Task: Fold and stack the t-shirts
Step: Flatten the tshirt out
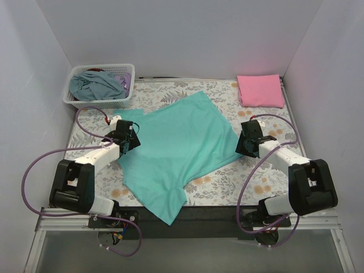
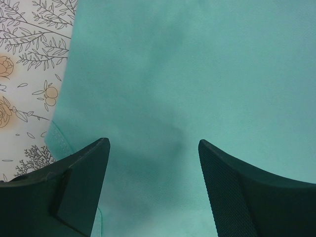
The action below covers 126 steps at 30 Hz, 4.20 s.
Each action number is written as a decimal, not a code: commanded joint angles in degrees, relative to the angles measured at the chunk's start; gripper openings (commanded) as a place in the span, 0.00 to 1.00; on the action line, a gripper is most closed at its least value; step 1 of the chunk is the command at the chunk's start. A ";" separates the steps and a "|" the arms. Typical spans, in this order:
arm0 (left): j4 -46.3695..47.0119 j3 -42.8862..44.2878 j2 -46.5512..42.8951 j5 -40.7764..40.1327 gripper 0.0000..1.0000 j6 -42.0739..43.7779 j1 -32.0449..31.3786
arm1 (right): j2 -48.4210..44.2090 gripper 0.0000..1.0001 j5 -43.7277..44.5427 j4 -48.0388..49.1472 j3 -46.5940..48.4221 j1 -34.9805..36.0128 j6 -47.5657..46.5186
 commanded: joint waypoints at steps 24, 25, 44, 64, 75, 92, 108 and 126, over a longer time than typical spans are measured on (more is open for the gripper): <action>-2.00 2.38 7.38 -1.95 0.72 0.28 0.45 | -2.33 0.01 0.57 2.43 -2.04 -8.45 -2.45; -2.08 2.38 7.56 -2.04 0.72 0.28 0.45 | -3.04 0.01 -1.35 2.60 -2.74 -10.19 -2.36; -0.68 2.64 5.98 5.25 0.74 1.69 0.01 | -12.36 0.41 -13.58 0.93 -2.40 -10.58 -9.13; -20.10 -0.61 -11.34 27.73 0.76 -8.68 -14.93 | 12.59 0.41 -22.64 9.20 7.81 -4.40 -11.86; -20.63 -6.58 -4.48 37.07 0.71 -8.06 -15.72 | 9.36 0.41 -20.62 8.49 -0.45 -13.63 -8.17; -27.75 2.55 -17.22 20.51 0.73 -13.78 -16.43 | -7.61 0.43 -22.02 1.64 1.74 -7.24 -12.03; -14.83 17.75 10.09 4.20 0.72 -5.35 -3.86 | -5.78 0.43 -22.47 -6.54 -0.62 28.81 -9.75; -13.34 43.83 41.65 2.00 0.72 3.88 -3.59 | 3.72 0.43 -26.60 -12.07 0.06 34.35 -8.78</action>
